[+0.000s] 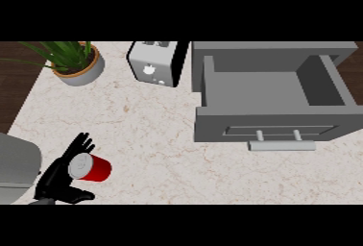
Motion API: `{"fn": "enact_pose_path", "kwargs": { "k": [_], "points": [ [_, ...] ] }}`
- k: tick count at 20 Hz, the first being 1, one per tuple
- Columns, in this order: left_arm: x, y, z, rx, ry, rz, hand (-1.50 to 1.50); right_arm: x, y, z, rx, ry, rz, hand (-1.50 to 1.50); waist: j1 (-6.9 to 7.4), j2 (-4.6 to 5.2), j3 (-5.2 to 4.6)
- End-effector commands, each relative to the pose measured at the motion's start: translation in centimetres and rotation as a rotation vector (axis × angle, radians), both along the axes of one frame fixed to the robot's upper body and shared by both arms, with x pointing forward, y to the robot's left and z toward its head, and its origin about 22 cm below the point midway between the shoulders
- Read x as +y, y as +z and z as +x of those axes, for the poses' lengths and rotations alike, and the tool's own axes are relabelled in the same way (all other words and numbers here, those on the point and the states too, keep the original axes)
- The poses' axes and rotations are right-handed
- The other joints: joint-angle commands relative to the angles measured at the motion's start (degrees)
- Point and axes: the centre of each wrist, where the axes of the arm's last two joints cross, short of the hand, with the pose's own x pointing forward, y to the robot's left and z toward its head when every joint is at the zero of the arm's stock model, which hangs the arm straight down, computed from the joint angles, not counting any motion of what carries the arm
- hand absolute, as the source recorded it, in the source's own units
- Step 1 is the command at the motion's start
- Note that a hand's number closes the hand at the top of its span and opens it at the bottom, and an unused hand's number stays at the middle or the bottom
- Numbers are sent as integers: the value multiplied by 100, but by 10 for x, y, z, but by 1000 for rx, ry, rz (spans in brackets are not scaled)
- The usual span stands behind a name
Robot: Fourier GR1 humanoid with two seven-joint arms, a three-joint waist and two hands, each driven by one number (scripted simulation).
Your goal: Pick up the can, place it into the drawer and close the drawer
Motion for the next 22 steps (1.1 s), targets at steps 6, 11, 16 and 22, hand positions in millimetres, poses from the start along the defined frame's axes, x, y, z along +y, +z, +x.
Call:
{"fn": "enact_pose_path", "kwargs": {
  "k": [6,11,16,22],
  "points": [
    [-21,-10,5,31,-43,-103,150,4,5,-11,15,23,7,-150,16,-8,3],
    [-37,12,39,7,-132,-146,150,1,-10,-6,1,20,25,-150,33,-14,8],
    [-57,28,52,-54,-224,-187,150,14,2,-14,7,-14,25,-150,43,-28,11],
    [-84,32,68,-136,198,-184,150,10,-3,-12,16,0,25,-150,-11,-8,7]
  ]
}}
